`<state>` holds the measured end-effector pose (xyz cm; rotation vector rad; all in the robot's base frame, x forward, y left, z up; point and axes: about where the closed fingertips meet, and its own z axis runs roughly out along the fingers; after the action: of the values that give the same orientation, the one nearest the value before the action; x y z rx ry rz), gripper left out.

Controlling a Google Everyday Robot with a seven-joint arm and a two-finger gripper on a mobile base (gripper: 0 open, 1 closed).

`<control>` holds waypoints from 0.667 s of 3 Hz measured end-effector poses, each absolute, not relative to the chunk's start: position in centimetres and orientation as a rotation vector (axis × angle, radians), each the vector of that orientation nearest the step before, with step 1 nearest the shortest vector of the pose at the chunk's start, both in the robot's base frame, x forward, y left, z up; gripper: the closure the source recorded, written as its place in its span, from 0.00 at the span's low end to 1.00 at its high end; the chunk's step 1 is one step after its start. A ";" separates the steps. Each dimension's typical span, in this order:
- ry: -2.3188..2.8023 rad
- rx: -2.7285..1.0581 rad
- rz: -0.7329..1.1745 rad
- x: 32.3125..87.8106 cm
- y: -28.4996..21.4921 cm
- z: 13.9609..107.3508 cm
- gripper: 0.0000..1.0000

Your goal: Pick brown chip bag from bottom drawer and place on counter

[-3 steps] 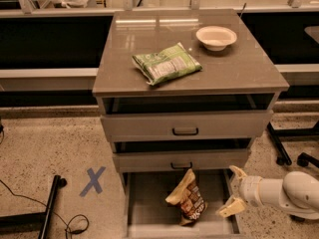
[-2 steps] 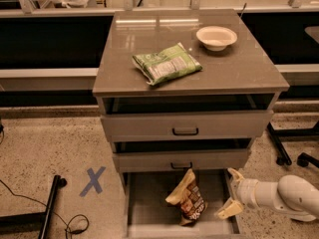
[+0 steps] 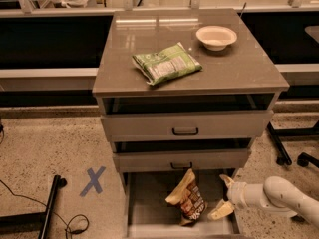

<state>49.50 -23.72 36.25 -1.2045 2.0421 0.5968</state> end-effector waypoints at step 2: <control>2.018 -1.170 0.609 50.5 -22.8 33.7 0.00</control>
Offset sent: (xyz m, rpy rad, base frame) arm 0.0312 0.0187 -0.0670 0.0905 -0.0662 -0.0555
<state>50.53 -22.83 33.72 -1.1700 2.0182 0.6088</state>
